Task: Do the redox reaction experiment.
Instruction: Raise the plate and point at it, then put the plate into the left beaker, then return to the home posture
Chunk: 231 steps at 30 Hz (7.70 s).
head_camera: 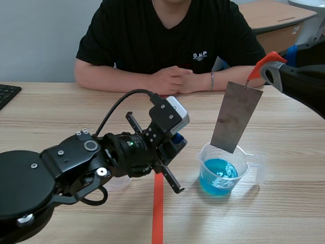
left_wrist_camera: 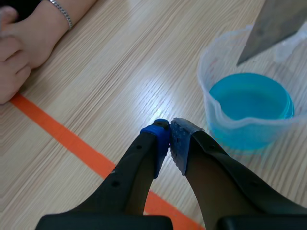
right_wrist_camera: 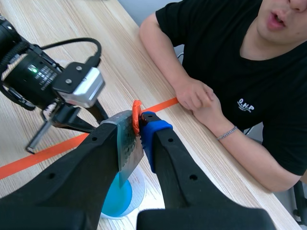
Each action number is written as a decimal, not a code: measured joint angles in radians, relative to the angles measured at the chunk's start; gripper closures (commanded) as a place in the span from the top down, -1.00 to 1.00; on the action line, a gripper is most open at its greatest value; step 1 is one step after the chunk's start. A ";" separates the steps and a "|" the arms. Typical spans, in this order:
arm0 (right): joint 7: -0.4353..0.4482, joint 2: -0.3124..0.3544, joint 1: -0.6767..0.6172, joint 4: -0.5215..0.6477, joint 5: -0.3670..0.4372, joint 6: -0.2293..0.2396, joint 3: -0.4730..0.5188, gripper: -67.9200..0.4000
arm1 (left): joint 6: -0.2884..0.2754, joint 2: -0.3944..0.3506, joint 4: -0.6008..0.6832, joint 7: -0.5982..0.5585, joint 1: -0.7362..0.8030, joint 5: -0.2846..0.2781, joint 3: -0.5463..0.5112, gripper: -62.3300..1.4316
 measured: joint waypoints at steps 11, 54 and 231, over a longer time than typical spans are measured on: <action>0.000 0.000 0.000 0.000 0.000 0.000 0.000 -0.94 | 0.057 -0.186 0.226 -0.006 0.130 0.003 -0.056 -0.81; 0.021 0.000 0.000 0.000 0.000 0.000 0.000 -0.94 | 0.274 -0.317 0.461 -0.082 1.406 -0.002 -0.807 -0.81; 0.169 0.268 0.496 -0.248 0.052 -0.449 -0.843 1.00 | 0.274 -0.240 0.481 -0.048 1.405 0.027 -0.829 1.00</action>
